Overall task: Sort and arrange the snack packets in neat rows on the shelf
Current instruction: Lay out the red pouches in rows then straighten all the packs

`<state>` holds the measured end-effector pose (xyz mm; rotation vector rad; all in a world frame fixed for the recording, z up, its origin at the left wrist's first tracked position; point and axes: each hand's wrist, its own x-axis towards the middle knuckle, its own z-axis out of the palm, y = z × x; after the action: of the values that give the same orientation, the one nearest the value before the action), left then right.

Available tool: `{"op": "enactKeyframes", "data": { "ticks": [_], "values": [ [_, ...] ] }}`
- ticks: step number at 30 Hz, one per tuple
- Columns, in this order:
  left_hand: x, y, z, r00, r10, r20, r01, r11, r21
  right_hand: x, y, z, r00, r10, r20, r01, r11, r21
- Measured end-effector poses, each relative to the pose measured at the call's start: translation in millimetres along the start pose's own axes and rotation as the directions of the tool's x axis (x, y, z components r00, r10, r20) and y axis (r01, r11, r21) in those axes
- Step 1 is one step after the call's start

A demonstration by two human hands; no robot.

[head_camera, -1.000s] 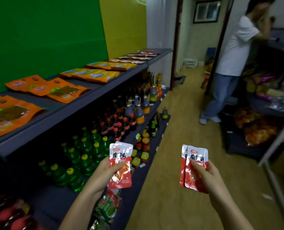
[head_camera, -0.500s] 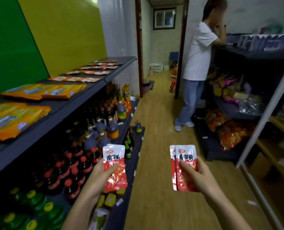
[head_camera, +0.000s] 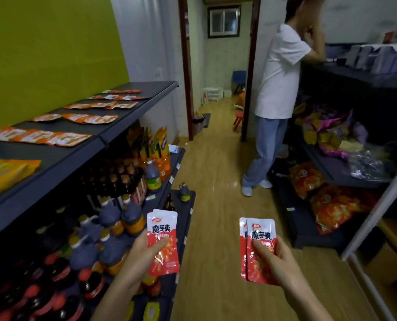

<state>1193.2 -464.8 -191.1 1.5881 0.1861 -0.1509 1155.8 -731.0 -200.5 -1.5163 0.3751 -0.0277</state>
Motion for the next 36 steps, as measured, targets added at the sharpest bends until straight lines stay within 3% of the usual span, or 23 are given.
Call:
{"op": "enactKeyframes", "data": {
  "ticks": [10,20,27,31,36],
  "values": [
    [164.0,60.5,79.8,0.990,0.062,-0.124,-0.070,0.995,-0.067,205.7,-81.5,-16.2,0.984,-0.104,0.144,0.104,0.995,0.009],
    [298.4,74.1,119.6,0.983,0.000,-0.186,-0.021,0.994,-0.110,366.9,-97.7,-3.4,0.978,-0.047,0.201,0.053,0.998,-0.024],
    [423.7,119.0,113.2,0.973,0.016,-0.229,-0.042,0.993,-0.109,488.2,-146.3,46.0,0.956,-0.106,0.275,0.117,0.993,-0.022],
    [496.3,161.5,108.2,0.964,0.096,-0.250,-0.124,0.987,-0.099,556.3,-192.9,90.0,0.927,-0.184,0.328,0.191,0.982,0.009],
    [556.9,197.6,114.5,0.955,0.124,-0.271,-0.158,0.982,-0.108,612.4,-223.4,137.4,0.864,-0.174,0.474,0.177,0.983,0.037]
  ]
}}
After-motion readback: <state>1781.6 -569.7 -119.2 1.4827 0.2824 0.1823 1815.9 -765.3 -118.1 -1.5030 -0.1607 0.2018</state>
